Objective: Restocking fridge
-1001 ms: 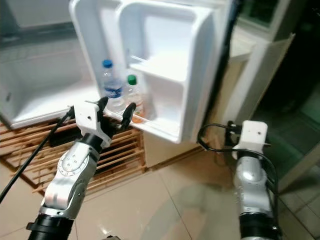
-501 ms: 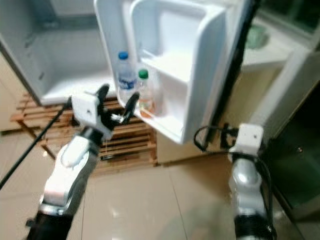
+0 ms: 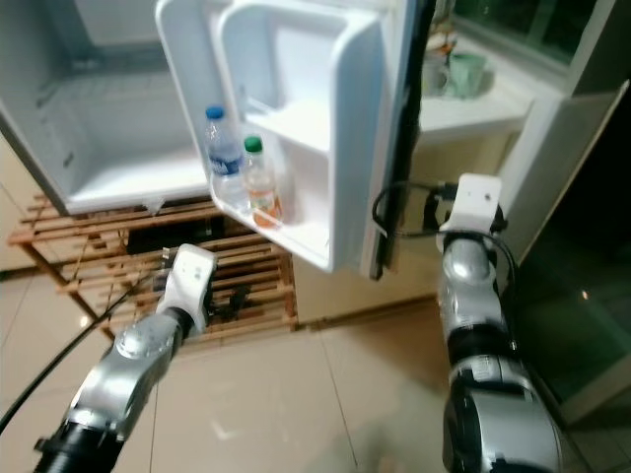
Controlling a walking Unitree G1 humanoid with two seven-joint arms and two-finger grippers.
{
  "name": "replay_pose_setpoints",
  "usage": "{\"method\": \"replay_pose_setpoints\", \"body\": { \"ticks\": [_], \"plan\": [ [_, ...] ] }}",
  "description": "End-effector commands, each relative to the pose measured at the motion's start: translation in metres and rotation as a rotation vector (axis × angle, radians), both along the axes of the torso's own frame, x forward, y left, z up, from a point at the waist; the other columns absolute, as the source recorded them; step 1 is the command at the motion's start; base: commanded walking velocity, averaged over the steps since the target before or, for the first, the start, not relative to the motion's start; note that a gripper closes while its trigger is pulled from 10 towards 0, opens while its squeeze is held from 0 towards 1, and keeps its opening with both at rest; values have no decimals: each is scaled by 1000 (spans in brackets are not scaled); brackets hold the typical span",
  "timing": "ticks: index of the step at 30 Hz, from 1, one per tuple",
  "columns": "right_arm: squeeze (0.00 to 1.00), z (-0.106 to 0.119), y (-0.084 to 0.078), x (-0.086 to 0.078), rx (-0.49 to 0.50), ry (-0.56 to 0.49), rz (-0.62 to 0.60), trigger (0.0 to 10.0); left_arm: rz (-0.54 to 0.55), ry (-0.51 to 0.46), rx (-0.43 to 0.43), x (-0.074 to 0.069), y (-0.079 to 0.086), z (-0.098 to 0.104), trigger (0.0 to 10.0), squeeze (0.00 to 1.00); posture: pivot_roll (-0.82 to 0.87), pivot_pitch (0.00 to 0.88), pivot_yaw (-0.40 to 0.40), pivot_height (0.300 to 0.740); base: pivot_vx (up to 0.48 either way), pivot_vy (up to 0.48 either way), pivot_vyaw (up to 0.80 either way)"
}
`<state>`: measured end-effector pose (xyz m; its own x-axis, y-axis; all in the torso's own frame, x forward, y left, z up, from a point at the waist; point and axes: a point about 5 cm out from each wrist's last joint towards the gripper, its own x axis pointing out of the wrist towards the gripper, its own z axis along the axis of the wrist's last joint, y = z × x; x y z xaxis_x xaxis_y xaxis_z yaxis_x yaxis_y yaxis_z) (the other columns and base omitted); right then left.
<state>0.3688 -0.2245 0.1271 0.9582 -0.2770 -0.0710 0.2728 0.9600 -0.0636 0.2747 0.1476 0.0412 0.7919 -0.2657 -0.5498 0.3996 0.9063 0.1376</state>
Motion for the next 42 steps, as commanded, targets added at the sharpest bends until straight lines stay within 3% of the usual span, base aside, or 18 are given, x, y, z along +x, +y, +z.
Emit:
{"method": "replay_pose_setpoints", "body": {
  "ticks": [1, 4, 11, 14, 17, 18, 20, 23, 27, 30, 31, 33, 35, 36, 39, 40, 41, 42],
  "plan": [
    [0, 1, 3, 3, 18, 2, 14, 10000, -46, 12, 12, 2, -4, 1, 10000, 0, -113, 0, 46, 740, 0, 0, 0],
    [0, 6, 22, 13, 107, 6, 80, 10000, -175, 129, 123, -6, 4, -23, 10000, 0, -107, 0, 48, 740, 0, 0, 0],
    [0, 11, 57, 17, 219, -17, 274, 10000, -401, 174, 422, -13, 23, -41, 10000, 0, -108, 0, 52, 740, 0, 0, 0],
    [0, 11, 83, 11, 244, -25, 480, 10000, -575, 241, 579, -24, 31, -53, 10000, 0, -124, 0, 59, 740, 0, 0, 0],
    [0, 21, 129, -29, 328, -31, 890, 10000, -772, 371, 683, -47, 36, -78, 10000, 0, -148, 0, 68, 740, 0, 0, 0],
    [0, 21, 129, -29, 328, -31, 890, 10000, -772, 371, 683, -47, 36, -78, 10000, 0, -148, 0, 68, 740, 0, 0, 0],
    [0, 33, 145, -65, 385, -31, 1115, 10000, -809, 423, 673, -61, 34, -90, 10000, 0, -163, 0, 70, 740, 0, 0, 0],
    [0, 39, 144, -92, 443, -21, 1236, 10000, -816, 448, 640, -77, 27, -103, 10000, 0, -169, 0, 69, 740, 0, 0, 0],
    [0, 26, 126, -85, 444, 21, 1123, 10000, -789, 437, 585, -84, 17, -109, 10000, 0, -174, 0, 70, 740, 0, 0, 0],
    [0, 0, 83, -59, 250, 83, 691, 10000, -610, 298, 424, -77, -22, -110, 10000, 0, -171, 0, 68, 740, 0, 0, 0],
    [0, 0, 83, -59, 250, 83, 691, 10000, -610, 298, 424, -77, -22, -110, 10000, 0, -171, 0, 68, 740, 0, 0, 0],
    [0, -7, 58, -52, 92, 94, 478, 10000, -500, 229, 289, -74, -53, -106, 10000, 0, -165, 0, 66, 740, 0, 0, 0],
    [0, -9, 48, -52, 97, 87, 387, 10000, -461, 175, 243, -72, -71, -103, 10000, 0, -160, 0, 63, 740, 0, 0, 0],
    [0, -17, 29, -56, 172, 89, 230, 10000, -385, 26, 131, -63, -109, -86, 10000, 0, -152, 0, 60, 740, 0, 0, 0],
    [0, -27, 20, -61, 163, 96, 143, 10000, -288, -136, -13, -51, -135, -60, 10000, 0, -142, 0, 62, 740, 0, 0, 0],
    [0, -29, 19, -62, 156, 90, 124, 10000, -239, -178, -94, -48, -142, -51, 10000, 0, -142, 0, 62, 740, 0, 0, 0],
    [0, -32, 21, -64, 150, 69, 112, 10000, -88, -228, -304, -42, -151, -32, 10000, 0, -134, 0, 66, 740, 0, 0, 0],
    [0, -32, 21, -64, 150, 69, 112, 10000, -88, -228, -304, -42, -151, -32, 10000, 0, -134, 0, 66, 740, 0, 0, 0]
  ]
}}
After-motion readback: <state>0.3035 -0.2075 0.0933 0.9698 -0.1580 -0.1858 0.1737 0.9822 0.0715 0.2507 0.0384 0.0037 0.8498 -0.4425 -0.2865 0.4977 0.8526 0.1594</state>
